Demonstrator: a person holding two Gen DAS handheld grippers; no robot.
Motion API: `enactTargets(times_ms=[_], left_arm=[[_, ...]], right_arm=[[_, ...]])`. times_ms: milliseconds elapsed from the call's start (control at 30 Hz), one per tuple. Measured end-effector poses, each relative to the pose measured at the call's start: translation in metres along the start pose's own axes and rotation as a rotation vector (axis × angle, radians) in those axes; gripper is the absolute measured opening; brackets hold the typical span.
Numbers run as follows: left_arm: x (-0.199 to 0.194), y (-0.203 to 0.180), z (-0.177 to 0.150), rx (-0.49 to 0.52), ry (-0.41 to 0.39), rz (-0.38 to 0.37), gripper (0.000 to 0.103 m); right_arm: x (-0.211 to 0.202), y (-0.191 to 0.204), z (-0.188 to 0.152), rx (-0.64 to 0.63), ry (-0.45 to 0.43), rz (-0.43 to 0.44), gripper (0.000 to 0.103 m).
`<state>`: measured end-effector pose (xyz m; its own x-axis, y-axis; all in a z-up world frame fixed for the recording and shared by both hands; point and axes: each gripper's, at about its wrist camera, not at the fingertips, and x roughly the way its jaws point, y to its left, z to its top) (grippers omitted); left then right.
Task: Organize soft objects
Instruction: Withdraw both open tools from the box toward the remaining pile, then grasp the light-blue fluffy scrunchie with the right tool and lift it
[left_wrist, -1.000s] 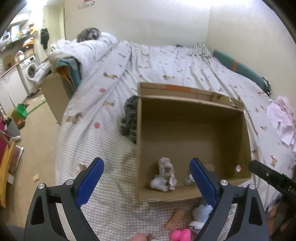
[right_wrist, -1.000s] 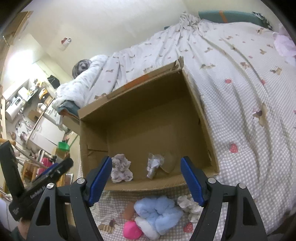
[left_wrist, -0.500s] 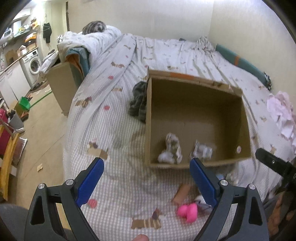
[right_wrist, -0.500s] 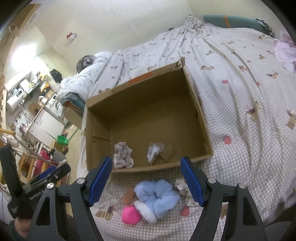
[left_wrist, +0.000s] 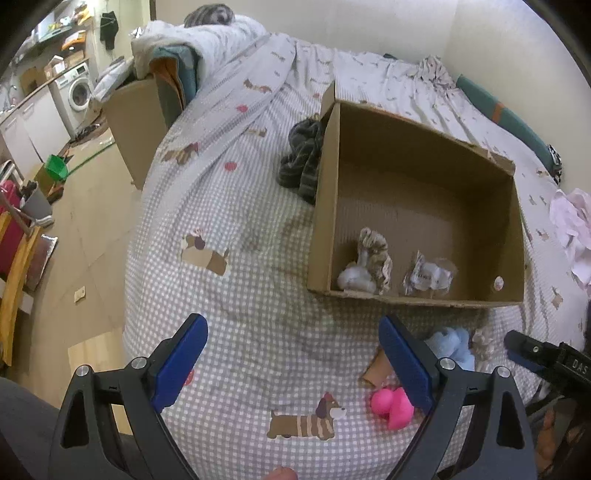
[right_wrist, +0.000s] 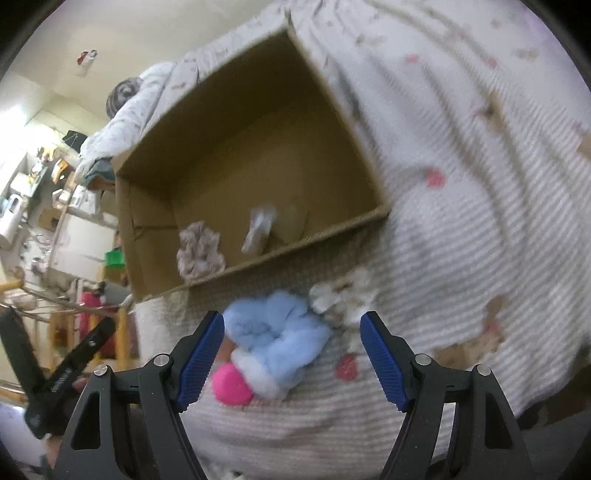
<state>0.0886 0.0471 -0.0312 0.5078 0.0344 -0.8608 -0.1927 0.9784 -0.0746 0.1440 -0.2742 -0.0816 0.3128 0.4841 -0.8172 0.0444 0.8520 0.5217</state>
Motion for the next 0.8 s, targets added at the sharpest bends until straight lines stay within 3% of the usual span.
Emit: enactTargets(times_ms=[133, 400, 533, 600, 633, 667, 800], left_arm=[[0.002, -0.001, -0.001, 0.002, 0.011, 0.000, 0.093], [0.005, -0.010, -0.002, 0.031, 0.010, 0.005, 0.093], [0.007, -0.011, -0.002, 0.040, 0.018, 0.003, 0.093], [0.009, -0.011, -0.002, 0.037, 0.022, 0.002, 0.093], [0.010, -0.011, -0.002, 0.038, 0.022, 0.001, 0.093], [0.010, -0.012, -0.002, 0.040, 0.022, 0.001, 0.093], [0.012, -0.016, -0.004, 0.061, 0.026, 0.004, 0.093]], right_arm=[[0.032, 0.009, -0.006, 0.013, 0.142, 0.070, 0.080], [0.087, 0.054, -0.020, -0.234, 0.223, -0.184, 0.089], [0.105, 0.058, -0.029, -0.306, 0.270, -0.243, 0.089], [0.106, 0.059, -0.031, -0.322, 0.264, -0.237, 0.077], [0.106, 0.060, -0.032, -0.326, 0.262, -0.225, 0.062], [0.104, 0.059, -0.032, -0.330, 0.264, -0.215, 0.056], [0.093, 0.056, -0.032, -0.340, 0.245, -0.189, 0.041]])
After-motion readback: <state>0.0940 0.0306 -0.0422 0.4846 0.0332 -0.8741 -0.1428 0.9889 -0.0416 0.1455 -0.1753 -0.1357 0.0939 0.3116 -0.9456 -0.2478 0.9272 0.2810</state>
